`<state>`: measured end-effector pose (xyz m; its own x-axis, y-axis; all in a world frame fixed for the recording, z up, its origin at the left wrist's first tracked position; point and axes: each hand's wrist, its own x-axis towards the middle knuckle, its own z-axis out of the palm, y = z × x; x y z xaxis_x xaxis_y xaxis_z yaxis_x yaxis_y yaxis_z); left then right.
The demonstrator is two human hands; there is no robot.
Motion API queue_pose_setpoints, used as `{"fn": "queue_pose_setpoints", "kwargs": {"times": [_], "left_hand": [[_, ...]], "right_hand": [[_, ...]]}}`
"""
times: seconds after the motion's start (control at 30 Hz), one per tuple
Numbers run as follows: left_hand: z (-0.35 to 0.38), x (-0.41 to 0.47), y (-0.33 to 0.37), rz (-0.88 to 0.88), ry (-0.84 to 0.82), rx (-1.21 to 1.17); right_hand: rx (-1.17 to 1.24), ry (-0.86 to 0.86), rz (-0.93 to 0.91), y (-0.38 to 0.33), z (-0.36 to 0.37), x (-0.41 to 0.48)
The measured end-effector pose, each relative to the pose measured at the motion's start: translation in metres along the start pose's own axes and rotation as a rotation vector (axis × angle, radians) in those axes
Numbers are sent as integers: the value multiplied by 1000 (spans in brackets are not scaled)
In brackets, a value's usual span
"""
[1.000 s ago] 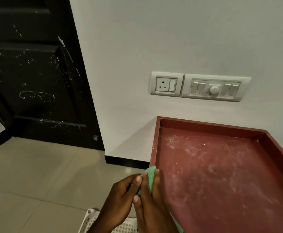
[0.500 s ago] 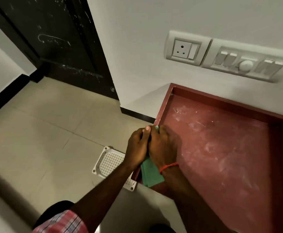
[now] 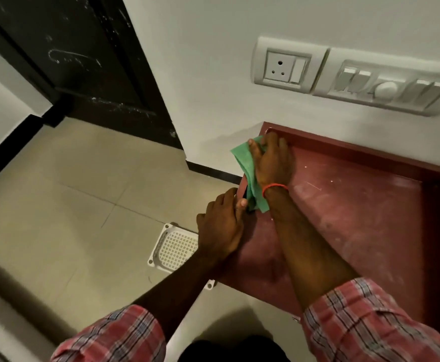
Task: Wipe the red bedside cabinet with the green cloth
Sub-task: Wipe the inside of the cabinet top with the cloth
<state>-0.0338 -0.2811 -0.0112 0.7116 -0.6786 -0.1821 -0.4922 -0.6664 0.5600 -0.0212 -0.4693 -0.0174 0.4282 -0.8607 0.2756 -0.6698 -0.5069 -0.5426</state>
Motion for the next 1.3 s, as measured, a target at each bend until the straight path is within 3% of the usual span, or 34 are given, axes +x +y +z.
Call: {"fn": "queue_pose_setpoints", "kwargs": {"times": [0.1,0.23,0.4,0.6,0.67,0.73,0.8,0.87,0.97,1.07,1.3], "left_hand": [[0,2,-3,4,8,-142],[-1,1,-3,-2,43,-280],[-2,-1,-8,25,43,-376],[-8,-7,-8,34,60,-412],[-9,-8,-8,45,59,-409],[-9,-10,-9,42,73,-394],[-12,-14,-8,49,78,-354],[-15,-19,-5,68,56,-274],[-13,-25,-6,81,31,-142],[-10,-30,-7,61,60,-14],[-13,-37,9,49,154,112]], "right_hand": [[232,-119,51,0,-1,-20],[317,-319,110,-11,-18,-75],[400,-279,133,-12,-36,-132],[531,-237,0,-2,-52,-185],[668,-336,136,2,-63,-196],[838,-292,357,8,-75,-204],[1127,-149,653,16,-93,-205],[1520,-185,867,30,-116,-202],[1851,-352,867,55,-149,-190],[1796,-225,734,66,-167,-177],[1213,245,618,78,-186,-161]]}}
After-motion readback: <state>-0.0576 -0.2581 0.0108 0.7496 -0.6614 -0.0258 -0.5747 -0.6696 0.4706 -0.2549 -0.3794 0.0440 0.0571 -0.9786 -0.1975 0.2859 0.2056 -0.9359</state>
